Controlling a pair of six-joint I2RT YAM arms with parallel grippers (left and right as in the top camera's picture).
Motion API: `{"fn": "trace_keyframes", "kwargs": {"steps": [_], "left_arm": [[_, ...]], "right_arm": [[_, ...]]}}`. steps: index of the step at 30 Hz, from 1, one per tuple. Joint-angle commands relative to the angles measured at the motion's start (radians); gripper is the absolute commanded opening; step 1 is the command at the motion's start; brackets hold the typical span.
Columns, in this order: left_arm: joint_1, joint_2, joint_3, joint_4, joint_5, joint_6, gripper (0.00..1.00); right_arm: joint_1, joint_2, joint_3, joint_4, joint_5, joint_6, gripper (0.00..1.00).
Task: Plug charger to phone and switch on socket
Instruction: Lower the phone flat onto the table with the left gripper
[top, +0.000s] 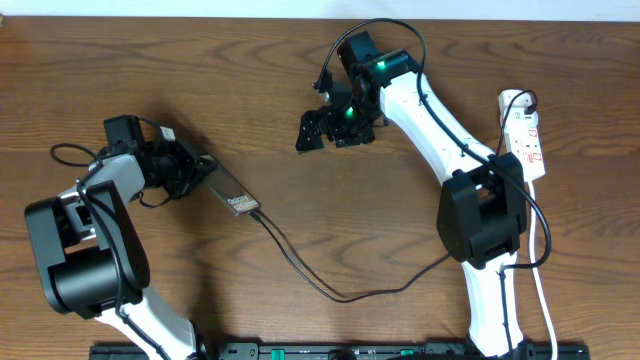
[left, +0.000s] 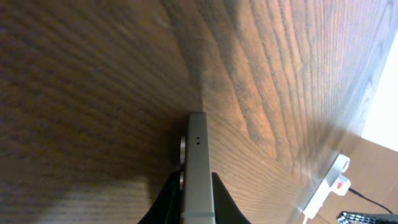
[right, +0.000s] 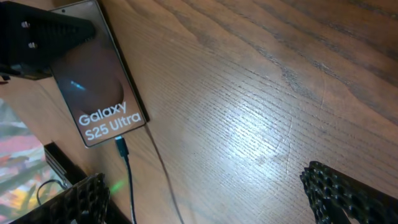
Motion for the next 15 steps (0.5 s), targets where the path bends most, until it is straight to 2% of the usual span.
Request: {"fn": "trace_keyframes", "kwargs": {"steps": [1, 15], "left_arm": [[0.000, 0.013, 0.010, 0.013, 0.048, -0.002, 0.07], [0.000, 0.013, 0.010, -0.002, 0.048, -0.001, 0.07]], "right_arm": [[0.005, -0.021, 0.012, -0.001, 0.004, 0.011, 0.99], [0.005, -0.021, 0.012, -0.001, 0.004, 0.010, 0.99]]}}
